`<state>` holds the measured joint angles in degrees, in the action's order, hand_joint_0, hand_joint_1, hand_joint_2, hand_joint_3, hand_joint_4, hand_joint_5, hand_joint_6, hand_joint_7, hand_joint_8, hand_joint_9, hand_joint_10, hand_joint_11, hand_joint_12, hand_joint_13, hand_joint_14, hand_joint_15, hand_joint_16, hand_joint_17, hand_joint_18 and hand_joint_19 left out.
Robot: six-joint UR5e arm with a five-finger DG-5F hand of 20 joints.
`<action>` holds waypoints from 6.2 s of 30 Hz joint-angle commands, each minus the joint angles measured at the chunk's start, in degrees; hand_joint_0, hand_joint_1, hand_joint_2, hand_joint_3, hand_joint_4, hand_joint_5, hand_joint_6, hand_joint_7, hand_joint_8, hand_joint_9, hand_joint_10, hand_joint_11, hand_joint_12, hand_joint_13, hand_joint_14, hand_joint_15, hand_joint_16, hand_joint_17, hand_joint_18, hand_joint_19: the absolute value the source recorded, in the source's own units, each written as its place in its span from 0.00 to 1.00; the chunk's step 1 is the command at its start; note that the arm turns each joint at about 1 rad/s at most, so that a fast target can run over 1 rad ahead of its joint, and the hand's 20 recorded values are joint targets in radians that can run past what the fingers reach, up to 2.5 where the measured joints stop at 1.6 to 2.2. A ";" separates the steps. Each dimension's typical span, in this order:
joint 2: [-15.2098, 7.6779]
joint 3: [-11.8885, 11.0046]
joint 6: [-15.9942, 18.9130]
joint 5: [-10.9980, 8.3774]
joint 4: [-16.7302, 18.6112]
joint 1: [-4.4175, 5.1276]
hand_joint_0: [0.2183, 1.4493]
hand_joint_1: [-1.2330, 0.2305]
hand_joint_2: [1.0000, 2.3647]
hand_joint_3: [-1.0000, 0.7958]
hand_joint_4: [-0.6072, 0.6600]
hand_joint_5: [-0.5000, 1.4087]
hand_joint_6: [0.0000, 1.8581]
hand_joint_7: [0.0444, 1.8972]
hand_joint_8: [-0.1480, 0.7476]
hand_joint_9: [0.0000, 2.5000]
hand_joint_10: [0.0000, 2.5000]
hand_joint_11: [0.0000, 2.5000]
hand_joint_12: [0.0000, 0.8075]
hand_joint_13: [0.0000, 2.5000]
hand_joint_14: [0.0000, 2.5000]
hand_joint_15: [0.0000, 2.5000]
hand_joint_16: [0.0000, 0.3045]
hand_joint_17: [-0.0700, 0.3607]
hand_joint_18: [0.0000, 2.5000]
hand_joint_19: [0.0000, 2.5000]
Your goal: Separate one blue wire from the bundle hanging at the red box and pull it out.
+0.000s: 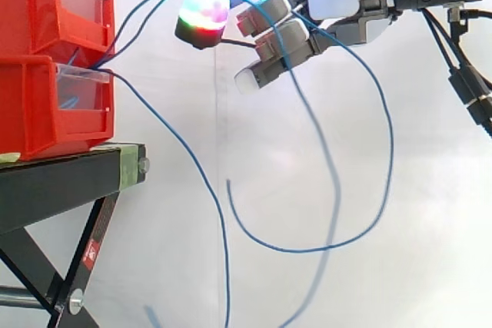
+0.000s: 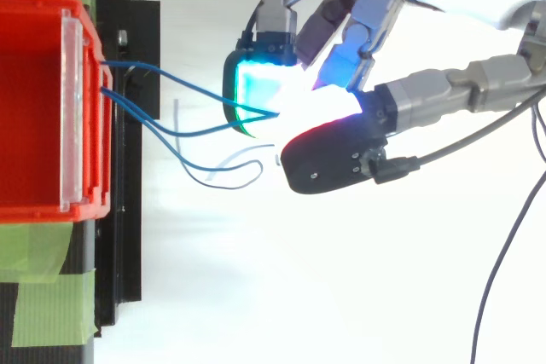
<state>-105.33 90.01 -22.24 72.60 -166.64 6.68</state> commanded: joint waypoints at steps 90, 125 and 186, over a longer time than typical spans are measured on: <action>0.04 0.08 0.00 0.00 0.26 0.00 0.28 0.28 0.01 0.49 0.61 0.18 0.47 0.54 0.58 0.57 0.01 0.59 0.59 0.59 0.01 0.56 0.20 0.48 0.34 0.19; 0.04 0.00 0.88 0.09 0.26 0.18 0.29 0.18 0.01 0.39 0.68 0.14 0.48 0.49 0.55 0.40 0.01 0.55 0.55 0.50 0.01 0.54 0.21 0.49 0.27 0.15; -0.05 0.00 6.15 -1.14 0.26 0.70 0.31 0.31 0.01 0.56 0.50 0.20 0.49 0.54 0.65 0.64 0.01 0.60 0.66 0.65 0.00 0.54 0.21 0.49 0.43 0.17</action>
<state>-105.32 90.00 -17.36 71.86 -166.34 7.33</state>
